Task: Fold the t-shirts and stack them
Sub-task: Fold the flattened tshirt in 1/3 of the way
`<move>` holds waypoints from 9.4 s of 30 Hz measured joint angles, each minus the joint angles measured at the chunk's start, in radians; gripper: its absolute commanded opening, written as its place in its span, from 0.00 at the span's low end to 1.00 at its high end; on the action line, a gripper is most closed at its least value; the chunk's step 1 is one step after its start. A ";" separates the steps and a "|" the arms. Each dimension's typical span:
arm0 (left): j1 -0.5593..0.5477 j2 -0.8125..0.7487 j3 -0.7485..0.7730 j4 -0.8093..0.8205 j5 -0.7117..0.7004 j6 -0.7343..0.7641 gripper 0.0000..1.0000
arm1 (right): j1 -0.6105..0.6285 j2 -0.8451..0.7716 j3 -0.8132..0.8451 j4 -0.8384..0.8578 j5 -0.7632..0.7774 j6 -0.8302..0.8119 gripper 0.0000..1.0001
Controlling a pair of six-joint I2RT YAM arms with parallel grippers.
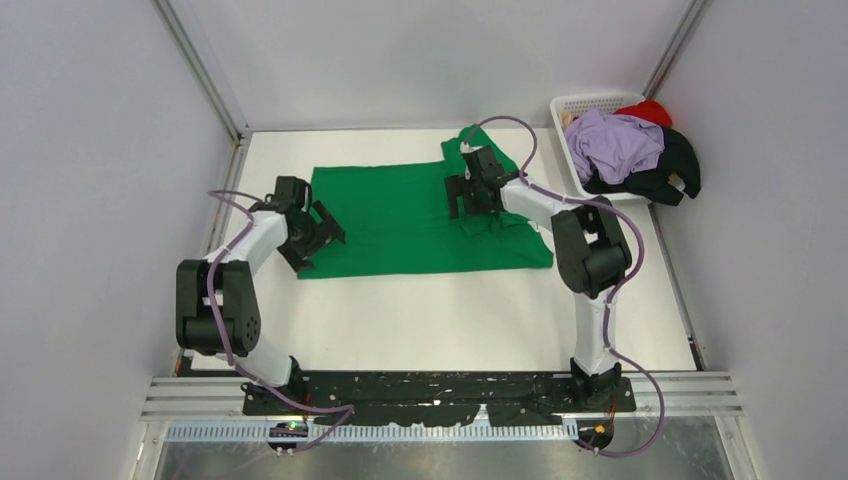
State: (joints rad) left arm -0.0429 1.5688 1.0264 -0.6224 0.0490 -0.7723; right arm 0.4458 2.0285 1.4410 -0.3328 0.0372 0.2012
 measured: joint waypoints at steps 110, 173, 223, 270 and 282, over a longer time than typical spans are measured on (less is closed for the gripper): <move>0.000 0.058 0.035 -0.039 0.034 0.077 1.00 | -0.098 -0.373 -0.412 0.378 -0.109 0.056 0.95; 0.000 0.045 0.054 -0.049 0.062 0.101 1.00 | -0.104 -0.041 -0.247 0.490 -0.100 0.236 0.95; -0.034 0.025 0.066 -0.068 0.077 0.105 1.00 | -0.090 -0.174 -0.232 0.361 -0.098 0.205 0.95; -0.156 0.296 0.309 0.001 0.157 0.108 1.00 | -0.182 -0.105 -0.215 0.243 -0.113 0.174 0.96; -0.265 0.272 0.180 0.048 0.162 0.108 0.99 | -0.160 -0.271 -0.403 0.097 -0.098 0.135 0.95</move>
State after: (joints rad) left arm -0.3077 1.8412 1.2060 -0.5747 0.2108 -0.6647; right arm 0.2855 1.7576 1.0382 -0.2363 -0.0605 0.3359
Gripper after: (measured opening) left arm 0.994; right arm 0.954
